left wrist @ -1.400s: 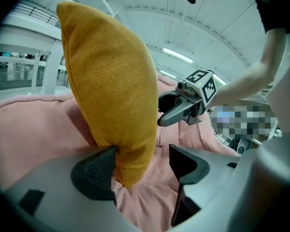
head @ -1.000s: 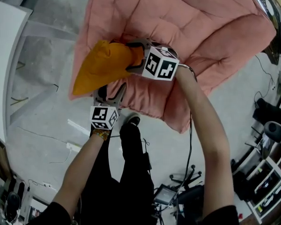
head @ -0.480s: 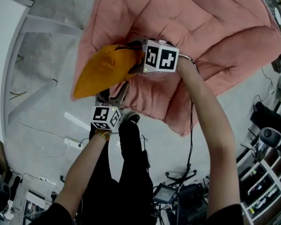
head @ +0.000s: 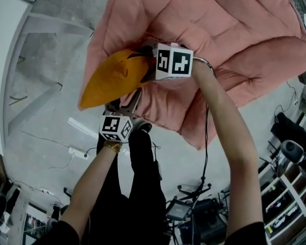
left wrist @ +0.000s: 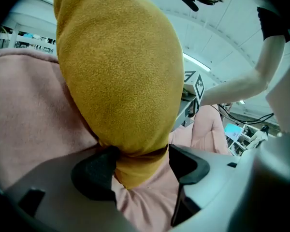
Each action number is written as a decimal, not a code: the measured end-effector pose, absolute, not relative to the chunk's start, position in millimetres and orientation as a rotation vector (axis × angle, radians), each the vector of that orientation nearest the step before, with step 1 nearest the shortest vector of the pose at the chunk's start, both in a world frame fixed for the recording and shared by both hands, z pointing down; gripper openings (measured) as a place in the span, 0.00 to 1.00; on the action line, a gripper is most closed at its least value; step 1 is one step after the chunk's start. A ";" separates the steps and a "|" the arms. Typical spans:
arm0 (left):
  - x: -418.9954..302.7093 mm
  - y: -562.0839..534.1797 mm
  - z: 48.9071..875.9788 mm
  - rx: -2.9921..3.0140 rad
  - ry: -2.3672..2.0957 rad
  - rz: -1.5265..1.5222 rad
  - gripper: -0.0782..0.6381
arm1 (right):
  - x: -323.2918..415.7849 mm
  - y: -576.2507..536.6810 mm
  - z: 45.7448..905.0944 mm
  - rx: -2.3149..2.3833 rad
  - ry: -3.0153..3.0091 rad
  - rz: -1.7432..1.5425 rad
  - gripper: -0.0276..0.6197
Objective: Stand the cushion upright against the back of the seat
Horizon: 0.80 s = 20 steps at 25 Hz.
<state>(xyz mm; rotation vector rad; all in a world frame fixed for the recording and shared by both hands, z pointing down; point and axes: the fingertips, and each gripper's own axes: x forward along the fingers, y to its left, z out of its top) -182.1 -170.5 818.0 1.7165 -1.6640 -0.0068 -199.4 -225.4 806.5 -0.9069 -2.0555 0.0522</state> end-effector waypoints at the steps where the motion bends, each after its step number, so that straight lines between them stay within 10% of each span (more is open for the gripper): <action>1: -182.3 -170.3 818.2 1.717 -1.663 -0.004 0.57 | -199.4 -225.2 806.2 -0.895 -2.069 0.064 0.64; 20: -182.0 -158.6 819.4 1.741 -1.636 0.063 0.57 | -172.2 -206.1 797.3 -0.575 -2.253 0.217 0.46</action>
